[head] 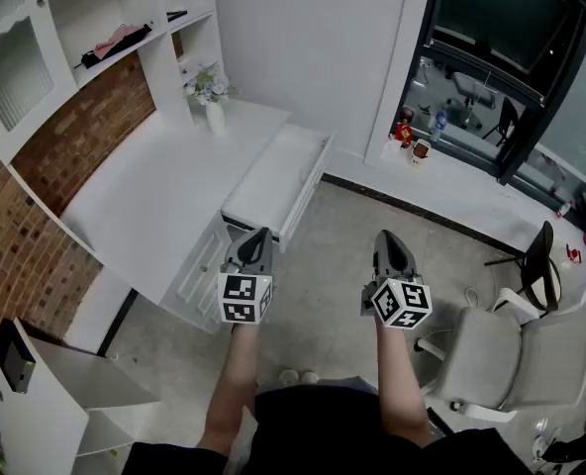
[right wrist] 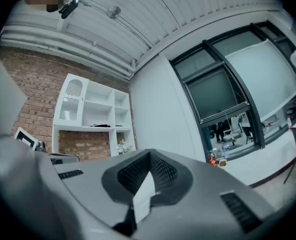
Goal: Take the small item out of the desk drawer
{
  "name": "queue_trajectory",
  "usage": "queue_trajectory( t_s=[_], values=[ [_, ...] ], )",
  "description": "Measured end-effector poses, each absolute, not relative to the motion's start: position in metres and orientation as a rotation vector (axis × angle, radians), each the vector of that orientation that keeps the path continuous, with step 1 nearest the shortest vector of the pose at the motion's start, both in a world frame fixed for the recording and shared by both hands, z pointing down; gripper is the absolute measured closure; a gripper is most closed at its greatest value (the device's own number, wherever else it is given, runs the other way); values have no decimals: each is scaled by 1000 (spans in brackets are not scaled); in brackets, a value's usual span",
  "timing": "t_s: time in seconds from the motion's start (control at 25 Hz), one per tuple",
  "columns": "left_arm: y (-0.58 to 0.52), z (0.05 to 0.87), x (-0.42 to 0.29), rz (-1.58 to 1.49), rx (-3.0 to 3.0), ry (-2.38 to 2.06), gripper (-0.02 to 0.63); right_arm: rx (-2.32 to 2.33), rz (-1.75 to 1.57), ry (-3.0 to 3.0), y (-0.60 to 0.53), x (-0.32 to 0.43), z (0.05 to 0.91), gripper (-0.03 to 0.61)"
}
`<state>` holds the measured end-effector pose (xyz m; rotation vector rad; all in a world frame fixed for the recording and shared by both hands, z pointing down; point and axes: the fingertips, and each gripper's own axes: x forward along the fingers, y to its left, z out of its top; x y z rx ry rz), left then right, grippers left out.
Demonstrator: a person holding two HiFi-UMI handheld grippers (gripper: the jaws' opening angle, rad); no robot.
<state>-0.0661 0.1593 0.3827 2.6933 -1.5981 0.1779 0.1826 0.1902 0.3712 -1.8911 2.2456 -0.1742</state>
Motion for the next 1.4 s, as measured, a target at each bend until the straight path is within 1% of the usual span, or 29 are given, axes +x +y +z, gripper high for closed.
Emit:
queue_trajectory(
  t_s=[0.48, 0.96, 1.0, 1.08, 1.24, 1.4],
  values=[
    [155, 387, -63, 187, 2689, -1587, 604, -1885, -197, 2240, 185, 183, 374, 581],
    [154, 413, -60, 220, 2649, -1532, 604, -1881, -283, 2252, 188, 184, 395, 580],
    [154, 414, -59, 223, 2647, -1526, 604, -1868, -286, 2257, 188, 183, 395, 554],
    [153, 416, -58, 227, 2650, -1518, 604, -1844, -285, 2260, 188, 181, 392, 541],
    [145, 413, -61, 214, 2661, -1513, 604, -1787, -282, 2268, 182, 175, 386, 456],
    [137, 407, -67, 196, 2686, -1504, 604, -1764, -271, 2272, 177, 165, 380, 406]
  ],
)
